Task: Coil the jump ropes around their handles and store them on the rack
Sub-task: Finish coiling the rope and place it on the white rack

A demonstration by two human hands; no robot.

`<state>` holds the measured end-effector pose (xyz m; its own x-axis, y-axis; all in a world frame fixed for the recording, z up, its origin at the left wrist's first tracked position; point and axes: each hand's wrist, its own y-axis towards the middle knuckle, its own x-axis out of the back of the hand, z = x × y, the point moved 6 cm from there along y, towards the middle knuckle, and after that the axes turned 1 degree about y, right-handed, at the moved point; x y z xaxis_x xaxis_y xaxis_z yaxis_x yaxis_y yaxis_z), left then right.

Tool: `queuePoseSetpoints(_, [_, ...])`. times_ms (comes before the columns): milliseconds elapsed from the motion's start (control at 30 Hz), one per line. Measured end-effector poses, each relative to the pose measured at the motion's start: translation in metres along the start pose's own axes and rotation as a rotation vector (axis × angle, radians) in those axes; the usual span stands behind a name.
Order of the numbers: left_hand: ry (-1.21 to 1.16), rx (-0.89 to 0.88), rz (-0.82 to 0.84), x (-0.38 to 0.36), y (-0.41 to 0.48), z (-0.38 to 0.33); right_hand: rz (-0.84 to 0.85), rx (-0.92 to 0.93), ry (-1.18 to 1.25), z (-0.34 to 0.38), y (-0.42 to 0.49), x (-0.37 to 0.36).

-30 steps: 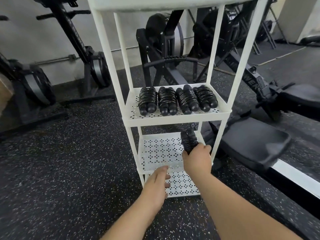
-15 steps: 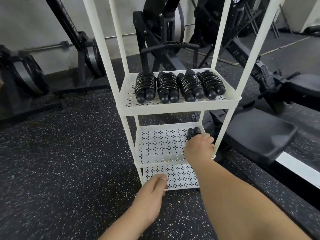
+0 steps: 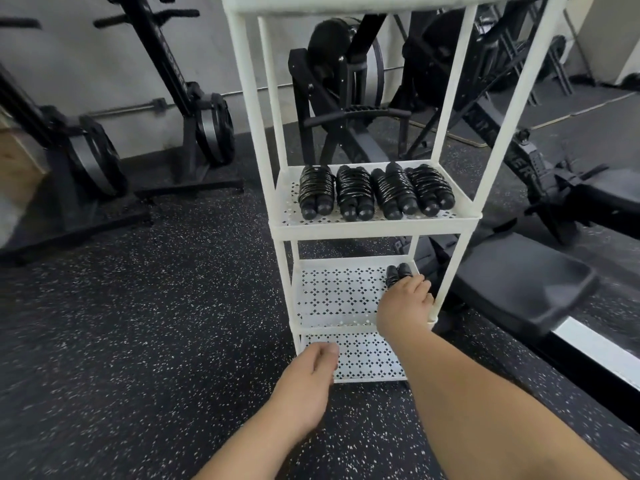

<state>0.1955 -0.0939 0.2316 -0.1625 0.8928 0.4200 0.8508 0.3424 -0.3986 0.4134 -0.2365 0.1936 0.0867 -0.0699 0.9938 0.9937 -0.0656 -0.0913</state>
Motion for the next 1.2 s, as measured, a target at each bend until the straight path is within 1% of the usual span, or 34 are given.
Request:
queuePoseSetpoints(167, [0.15,-0.092,-0.051,0.029,-0.041,-0.025,0.089,0.18,-0.137,0.017,-0.06,0.039])
queuePoseSetpoints(267, [0.241,-0.118,-0.106,0.054,-0.069,-0.03,0.123,0.251,-0.085,0.035,-0.104,0.065])
queuePoseSetpoints(367, [0.33,-0.131,-0.168,0.083,-0.102,-0.026,0.096,0.362,-0.009,0.058,-0.151,0.089])
queuePoseSetpoints(500, [0.392,-0.104,-0.26,0.128,-0.15,-0.007,0.069,0.494,-0.017,0.089,-0.214,0.112])
queuePoseSetpoints(633, [0.421,-0.08,-0.353,0.171,-0.196,0.02,0.07,0.61,-0.018,0.127,-0.282,0.126])
queuePoseSetpoints(733, [0.441,-0.059,-0.414,0.199,-0.226,0.042,0.118,0.691,-0.022,0.155,-0.33,0.128])
queuePoseSetpoints(833, [0.438,-0.019,-0.476,0.229,-0.261,0.07,0.189,0.813,-0.036,0.187,-0.386,0.125])
queuePoseSetpoints(933, [0.438,0.033,-0.53,0.256,-0.292,0.104,0.299,0.944,-0.063,0.218,-0.442,0.117])
queuePoseSetpoints(1033, [0.427,0.104,-0.571,0.283,-0.32,0.143,0.372,1.06,-0.101,0.246,-0.496,0.102])
queuePoseSetpoints(1200, [0.39,0.224,-0.605,0.317,-0.362,0.215,0.409,1.222,-0.192,0.28,-0.573,0.072])
